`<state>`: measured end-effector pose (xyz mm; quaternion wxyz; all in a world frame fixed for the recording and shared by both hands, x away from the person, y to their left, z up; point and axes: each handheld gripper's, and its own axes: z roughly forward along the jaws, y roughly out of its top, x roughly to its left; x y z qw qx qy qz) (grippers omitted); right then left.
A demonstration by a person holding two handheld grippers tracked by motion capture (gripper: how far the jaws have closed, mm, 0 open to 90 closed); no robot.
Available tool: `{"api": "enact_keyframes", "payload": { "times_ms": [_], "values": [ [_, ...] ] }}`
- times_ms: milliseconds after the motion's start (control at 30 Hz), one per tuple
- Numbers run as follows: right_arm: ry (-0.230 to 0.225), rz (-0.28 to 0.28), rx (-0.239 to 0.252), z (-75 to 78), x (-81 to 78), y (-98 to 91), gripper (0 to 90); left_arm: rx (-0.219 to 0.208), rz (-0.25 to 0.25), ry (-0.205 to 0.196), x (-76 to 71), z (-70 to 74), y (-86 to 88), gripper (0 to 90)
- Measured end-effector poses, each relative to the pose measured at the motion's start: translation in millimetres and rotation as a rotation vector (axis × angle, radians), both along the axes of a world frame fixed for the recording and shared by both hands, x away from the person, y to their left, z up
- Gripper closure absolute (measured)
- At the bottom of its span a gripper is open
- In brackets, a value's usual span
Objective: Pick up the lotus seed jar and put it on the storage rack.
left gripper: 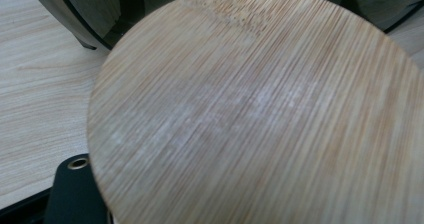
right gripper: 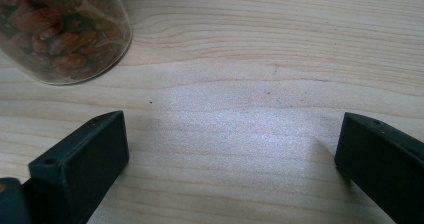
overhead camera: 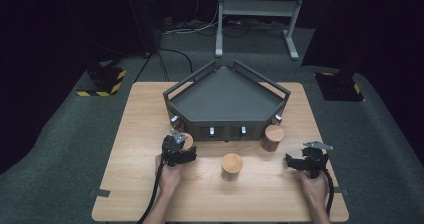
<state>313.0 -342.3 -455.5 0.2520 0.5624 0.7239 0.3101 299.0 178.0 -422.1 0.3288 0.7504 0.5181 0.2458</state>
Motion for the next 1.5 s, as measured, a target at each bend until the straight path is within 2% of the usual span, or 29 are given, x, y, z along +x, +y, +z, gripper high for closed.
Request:
{"api": "enact_keyframes", "payload": {
  "times_ms": [200, 333, 700, 833, 1100, 1500],
  "values": [
    [0.000, 0.000, 0.000, 0.0, 0.0, 0.0, 0.0, -0.012, -0.015, 0.004, -1.4, 12.7, 8.0, 25.4],
    [0.000, 0.000, 0.000, 0.0, 0.0, 0.0, 0.0, -0.035, -0.025, 0.005, -3.1, 19.7, 14.3, 25.4],
    [0.000, 0.000, 0.000, 0.0, 0.0, 0.0, 0.0, -0.069, -0.087, 0.019, -0.9, 53.4, 29.6, 25.4],
    [0.000, 0.000, 0.000, 0.0, 0.0, 0.0, 0.0, -0.067, -0.104, 0.018, 0.1, 61.2, 30.0, 25.4],
    [0.000, 0.000, 0.000, 0.0, 0.0, 0.0, 0.0, -0.054, -0.141, -0.011, -2.4, 80.9, 26.7, 25.4],
    [0.000, 0.000, 0.000, 0.0, 0.0, 0.0, 0.0, -0.081, -0.190, -0.010, 12.3, 114.8, 24.0, 25.4]
  ]
}}
